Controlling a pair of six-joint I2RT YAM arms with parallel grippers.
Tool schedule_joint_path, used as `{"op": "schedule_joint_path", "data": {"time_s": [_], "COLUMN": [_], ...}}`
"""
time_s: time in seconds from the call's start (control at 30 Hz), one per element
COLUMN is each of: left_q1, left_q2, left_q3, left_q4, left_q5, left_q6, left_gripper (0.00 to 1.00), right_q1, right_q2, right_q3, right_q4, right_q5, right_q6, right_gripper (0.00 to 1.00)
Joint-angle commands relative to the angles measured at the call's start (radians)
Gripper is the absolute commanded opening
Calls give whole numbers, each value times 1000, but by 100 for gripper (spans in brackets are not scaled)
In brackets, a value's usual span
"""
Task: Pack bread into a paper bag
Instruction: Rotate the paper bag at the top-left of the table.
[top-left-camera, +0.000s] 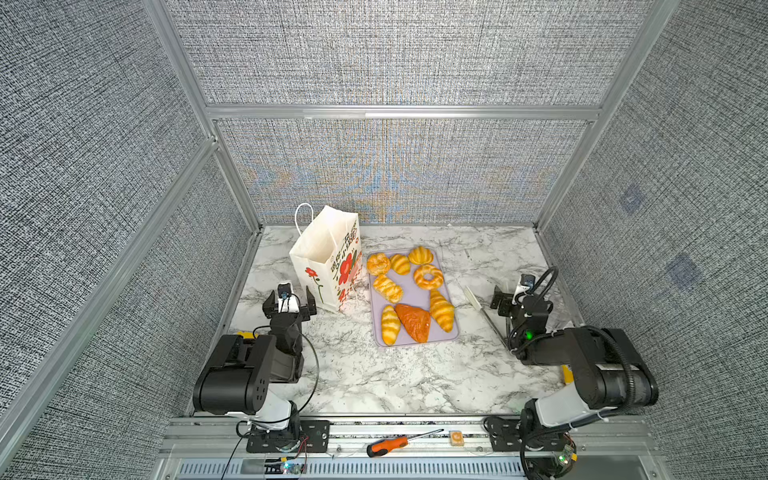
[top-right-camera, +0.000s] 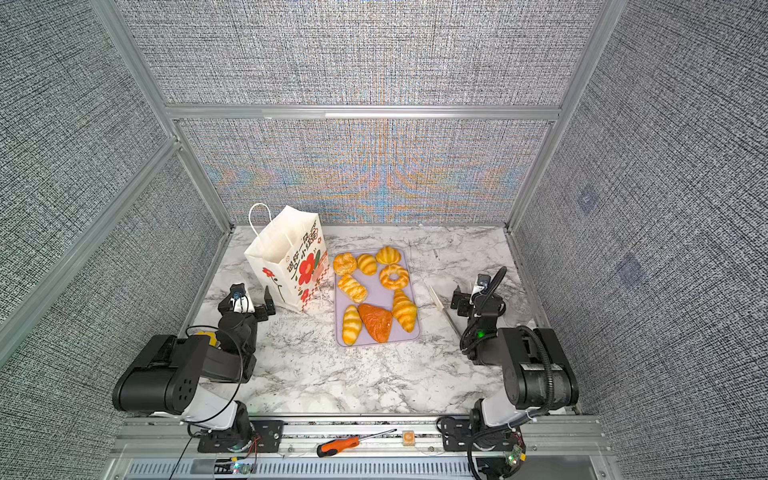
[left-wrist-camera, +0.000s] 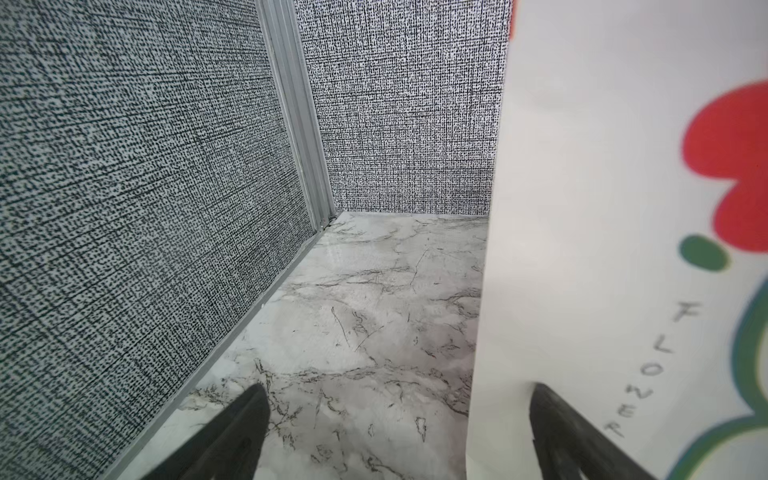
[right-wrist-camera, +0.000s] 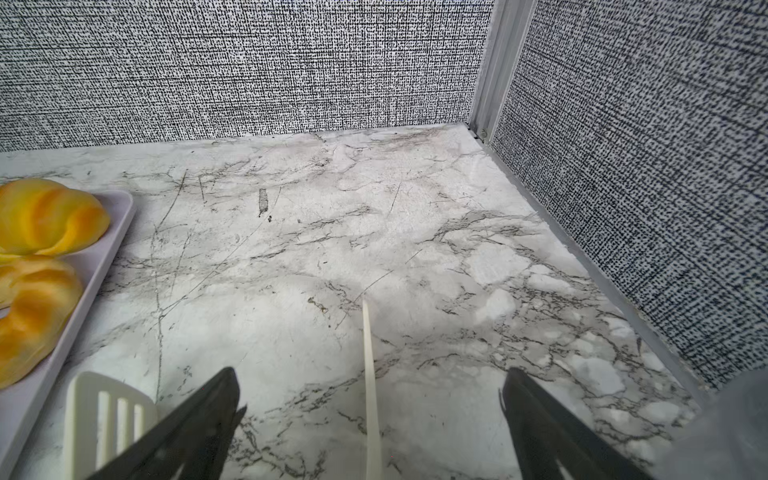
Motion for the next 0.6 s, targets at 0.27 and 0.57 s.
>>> {"op": "schedule_joint_path", "data": {"time_s": [0.27, 0.57], "left_q1": [1, 0], "left_q2": [3, 3], "left_q3": [3, 3], "left_q4": [8, 7], "left_q5": [7, 7], "left_q6": [-4, -4], "left_gripper": [99, 99], "right_q1": [6, 1], "right_q2": [1, 1], "right_q3": [-1, 2], "right_q4": [10, 3], "right_q5": [8, -4], "right_q6": [-7, -5], "right_gripper": [99, 99]}}
